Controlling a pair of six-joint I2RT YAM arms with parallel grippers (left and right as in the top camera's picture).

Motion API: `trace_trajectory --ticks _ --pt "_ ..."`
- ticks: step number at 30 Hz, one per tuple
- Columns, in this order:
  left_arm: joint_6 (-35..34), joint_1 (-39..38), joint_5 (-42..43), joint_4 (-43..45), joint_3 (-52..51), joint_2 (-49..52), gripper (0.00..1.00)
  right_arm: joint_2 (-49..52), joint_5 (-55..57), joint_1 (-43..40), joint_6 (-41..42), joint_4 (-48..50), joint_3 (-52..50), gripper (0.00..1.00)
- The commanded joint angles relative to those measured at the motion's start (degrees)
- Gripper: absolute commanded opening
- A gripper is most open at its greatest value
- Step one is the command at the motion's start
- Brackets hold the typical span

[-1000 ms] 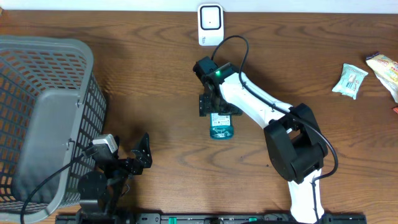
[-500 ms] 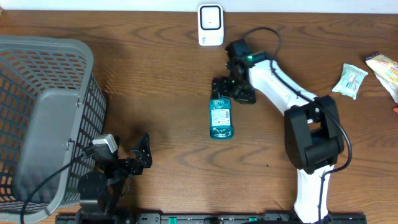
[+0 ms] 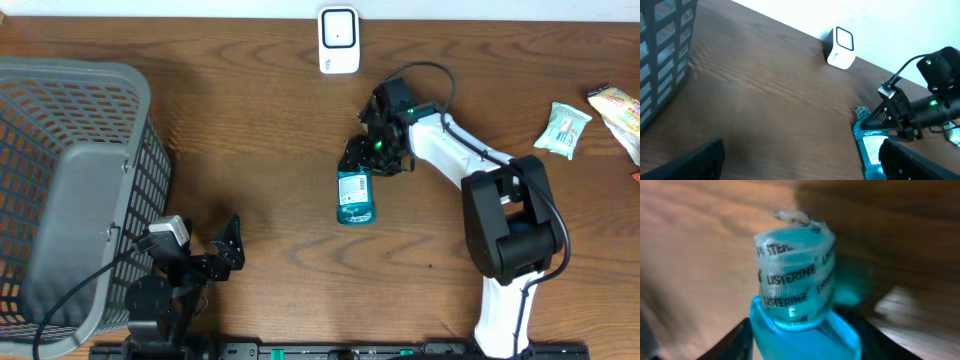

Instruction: Scan the item barcode

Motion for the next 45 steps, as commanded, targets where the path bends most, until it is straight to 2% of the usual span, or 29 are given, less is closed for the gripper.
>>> trace_trajectory --ticks 1,4,11,14,21,29,35,39,42,45 --pt "-0.7 -0.2 0.7 -0.1 0.1 -0.2 0.98 3.3 3.0 0.3 -3.8 -0.4 -4.0 0.36" --pt "-0.7 -0.2 0.7 -0.1 0.1 -0.2 0.98 3.1 3.1 0.3 -7.1 0.0 -3.7 0.23" --pt "-0.7 -0.2 0.7 -0.1 0.1 -0.2 0.98 2.7 3.6 0.2 -12.4 -3.6 1.2 0.11" --pt "-0.7 -0.2 0.7 -0.1 0.1 -0.2 0.98 2.6 4.7 0.2 -16.7 -6.4 4.5 0.01" --pt "-0.7 -0.2 0.7 -0.1 0.1 -0.2 0.98 2.5 0.7 0.2 -29.9 -15.2 11.6 0.01" --pt "-0.7 -0.2 0.7 -0.1 0.1 -0.2 0.98 2.3 -18.6 -0.9 -45.4 -31.1 19.5 0.01" --pt "-0.7 -0.2 0.7 -0.1 0.1 -0.2 0.98 2.3 -9.9 -0.9 -44.4 -30.9 19.5 0.01" --pt "-0.7 -0.2 0.7 -0.1 0.1 -0.2 0.98 2.3 1.7 0.2 -35.6 -26.9 18.9 0.01" --pt "-0.7 -0.2 0.7 -0.1 0.1 -0.2 0.98 2.3 3.8 2.3 -31.1 -25.0 17.8 0.01" --pt "-0.7 -0.2 0.7 -0.1 0.1 -0.2 0.98 2.3 5.5 5.0 -27.3 -21.2 14.9 0.12"
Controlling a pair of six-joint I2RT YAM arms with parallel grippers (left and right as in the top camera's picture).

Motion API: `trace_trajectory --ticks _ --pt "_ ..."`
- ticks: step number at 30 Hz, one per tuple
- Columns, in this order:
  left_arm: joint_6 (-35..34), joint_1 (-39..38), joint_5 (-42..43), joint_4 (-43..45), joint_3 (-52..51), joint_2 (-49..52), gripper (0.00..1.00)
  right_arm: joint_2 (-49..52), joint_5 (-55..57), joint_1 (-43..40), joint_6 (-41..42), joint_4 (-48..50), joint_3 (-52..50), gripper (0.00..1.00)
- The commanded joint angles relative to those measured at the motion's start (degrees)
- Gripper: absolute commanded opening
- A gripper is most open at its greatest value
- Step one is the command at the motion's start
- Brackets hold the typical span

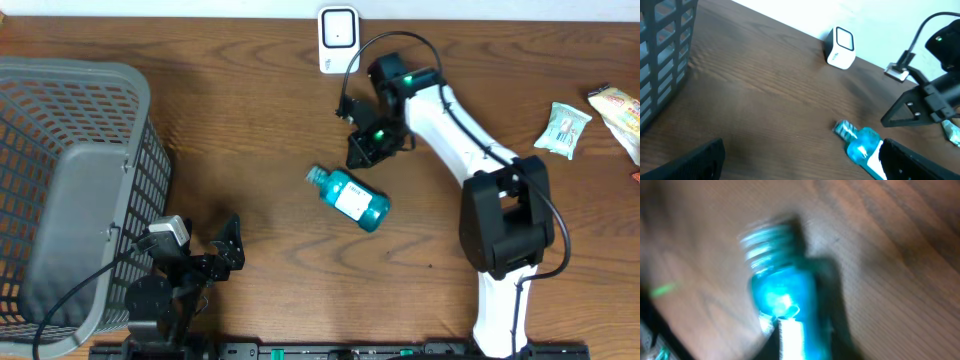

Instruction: Scan the item barcode

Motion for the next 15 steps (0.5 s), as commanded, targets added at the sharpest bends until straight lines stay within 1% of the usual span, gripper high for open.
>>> trace_trajectory --ticks 1,2,3,5,6,8,9,10,11,12,15 --pt "-0.7 -0.2 0.7 -0.1 0.1 -0.2 0.98 0.0 6.4 4.2 7.4 2.8 -3.3 0.14" --pt "-0.7 -0.2 0.7 -0.1 0.1 -0.2 0.98 0.0 9.0 5.0 8.9 4.0 -4.5 0.18" --pt "-0.7 -0.2 0.7 -0.1 0.1 -0.2 0.98 0.0 11.6 5.9 9.8 5.0 -5.5 0.25" --pt "-0.7 -0.2 0.7 -0.1 0.1 -0.2 0.98 0.0 14.6 7.3 10.0 5.4 -6.0 0.33" --pt "-0.7 -0.2 0.7 -0.1 0.1 -0.2 0.98 0.0 15.2 7.7 10.0 5.6 -6.0 0.39" --pt "-0.7 -0.2 0.7 -0.1 0.1 -0.2 0.98 -0.2 15.2 8.3 9.9 6.0 -5.2 0.64" --pt "-0.7 -0.2 0.7 -0.1 0.1 -0.2 0.98 -0.2 15.2 8.4 9.4 6.0 -4.6 0.72" --pt "-0.7 -0.2 0.7 -0.1 0.1 -0.2 0.98 -0.2 14.8 8.4 8.3 6.0 -4.0 0.81" --pt "-0.7 -0.2 0.7 -0.1 0.1 -0.2 0.98 -0.2 14.2 8.4 6.2 5.8 -3.4 0.92" --pt "-0.7 -0.2 0.7 -0.1 0.1 -0.2 0.98 -0.2 12.9 8.2 3.3 5.4 -3.0 0.99" --pt "-0.7 -0.2 0.7 -0.1 0.1 -0.2 0.98 -0.2 8.1 7.5 -8.6 2.7 -2.6 0.99"
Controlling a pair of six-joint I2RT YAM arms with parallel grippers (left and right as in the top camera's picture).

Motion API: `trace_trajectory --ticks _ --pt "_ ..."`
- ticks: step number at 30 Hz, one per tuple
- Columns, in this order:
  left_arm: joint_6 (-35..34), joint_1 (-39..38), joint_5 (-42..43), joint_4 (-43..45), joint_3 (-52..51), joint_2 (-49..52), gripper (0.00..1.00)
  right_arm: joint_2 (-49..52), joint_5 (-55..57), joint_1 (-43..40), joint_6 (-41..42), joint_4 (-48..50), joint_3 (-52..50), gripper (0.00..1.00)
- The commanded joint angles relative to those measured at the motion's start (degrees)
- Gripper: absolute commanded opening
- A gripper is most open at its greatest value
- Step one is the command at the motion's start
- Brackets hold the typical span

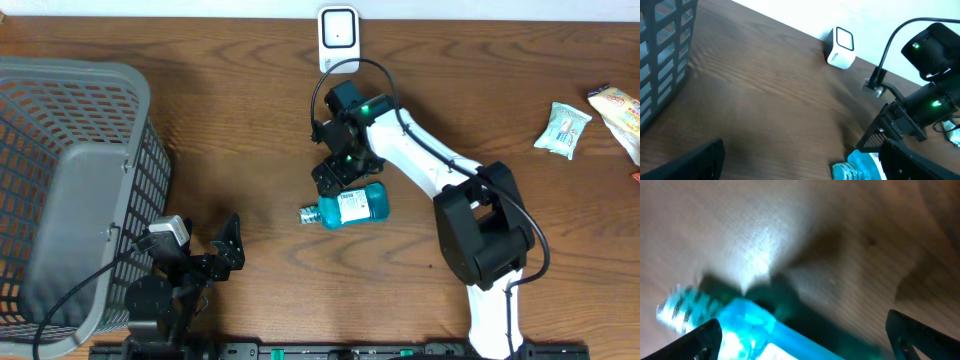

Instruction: Scan the item barcode

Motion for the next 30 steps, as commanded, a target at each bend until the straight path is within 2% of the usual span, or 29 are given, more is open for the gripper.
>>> trace_trajectory --ticks 1,3,5,9,13,14,15,16,17,19,24,30 --pt "-0.7 -0.2 0.7 -0.1 0.1 -0.2 0.98 -0.2 -4.9 -1.1 -14.8 -2.6 1.6 0.99" --pt "-0.7 -0.2 0.7 -0.1 0.1 -0.2 0.98 -0.2 -7.6 -1.6 -23.3 -5.9 1.6 0.99" --pt "-0.7 -0.2 0.7 -0.1 0.1 -0.2 0.98 -0.2 -7.8 -1.9 -26.6 -7.7 1.6 0.99" --pt "-0.7 -0.2 0.7 -0.1 0.1 -0.2 0.98 -0.2 -5.4 -2.0 -25.2 -10.2 3.0 0.99" --pt "-0.7 -0.2 0.7 -0.1 0.1 -0.2 0.98 -0.3 -5.3 -1.8 -24.4 -15.5 7.2 0.90" --pt "-0.7 -0.2 0.7 -0.1 0.1 -0.2 0.98 -0.3 -5.4 -1.7 -24.3 -17.2 8.5 0.86" --pt "-0.7 -0.2 0.7 -0.1 0.1 -0.2 0.98 -0.3 -5.4 -1.5 -23.6 -19.0 9.9 0.76" --pt "-0.7 -0.2 0.7 -0.1 0.1 -0.2 0.98 -0.3 -5.7 -1.3 -22.8 -20.2 10.8 0.64" --pt "-0.7 -0.2 0.7 -0.1 0.1 -0.2 0.98 -0.3 -6.6 -1.1 -22.4 -21.0 11.4 0.46" --pt "-0.7 -0.2 0.7 -0.1 0.1 -0.2 0.98 -0.3 -10.2 -0.8 -22.3 -21.4 11.1 0.31" --pt "-0.7 -0.2 0.7 -0.1 0.1 -0.2 0.98 -0.1 -14.3 0.8 -19.5 -19.0 4.3 0.24" --pt "-0.7 -0.2 0.7 -0.1 0.1 -0.2 0.98 -0.1 -14.8 7.6 -19.4 -15.9 0.3 0.26"
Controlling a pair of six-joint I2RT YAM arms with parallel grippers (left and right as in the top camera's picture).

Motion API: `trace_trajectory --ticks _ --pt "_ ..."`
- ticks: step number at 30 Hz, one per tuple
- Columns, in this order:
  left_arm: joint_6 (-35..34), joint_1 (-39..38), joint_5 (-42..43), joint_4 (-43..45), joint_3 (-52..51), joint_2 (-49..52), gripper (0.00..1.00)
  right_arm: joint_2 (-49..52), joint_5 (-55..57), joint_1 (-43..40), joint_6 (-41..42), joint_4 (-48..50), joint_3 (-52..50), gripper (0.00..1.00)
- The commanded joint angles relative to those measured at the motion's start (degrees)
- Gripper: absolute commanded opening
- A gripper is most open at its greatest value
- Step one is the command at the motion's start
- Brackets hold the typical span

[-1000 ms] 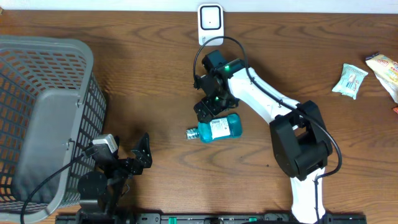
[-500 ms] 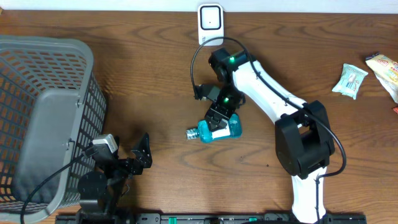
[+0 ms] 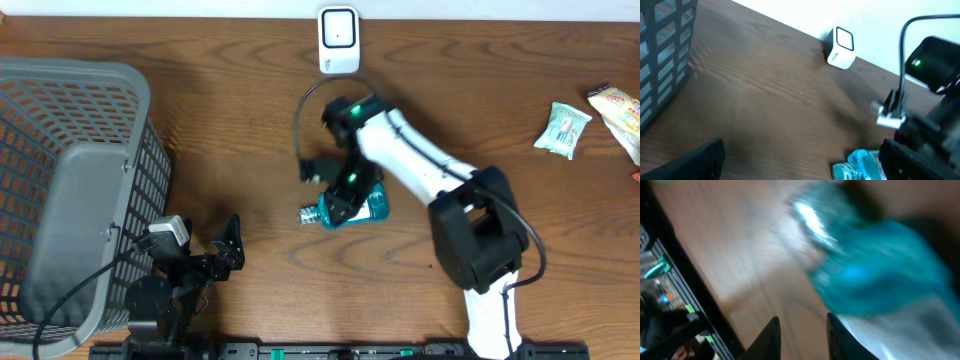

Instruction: Scan the item barcode

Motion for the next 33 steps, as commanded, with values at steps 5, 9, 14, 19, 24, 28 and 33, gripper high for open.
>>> trace_trajectory --ticks 5,9,14,19,24,28,33 --pt "-0.7 -0.2 0.7 -0.1 0.1 -0.2 0.98 -0.1 0.7 8.0 4.5 10.8 -4.5 0.32" --pt "-0.7 -0.2 0.7 -0.1 0.1 -0.2 0.98 -0.1 9.2 10.1 9.3 19.1 -8.5 0.37" --pt "-0.7 -0.2 0.7 -0.1 0.1 -0.2 0.98 -0.1 13.9 10.1 9.5 21.9 -11.0 0.37" --pt "-0.7 -0.2 0.7 -0.1 0.1 -0.2 0.98 -0.1 20.5 8.4 13.4 27.7 -10.8 0.47" --pt "-0.7 -0.2 0.7 -0.1 0.1 -0.2 0.98 -0.1 24.9 5.5 18.4 33.2 -10.4 0.46" --pt "-0.7 -0.2 0.7 -0.1 0.1 -0.2 0.98 -0.1 24.4 3.1 20.4 29.1 -5.4 0.46" --pt "-0.7 -0.2 0.7 -0.1 0.1 -0.2 0.98 -0.6 16.7 0.9 22.7 13.9 7.8 0.98"
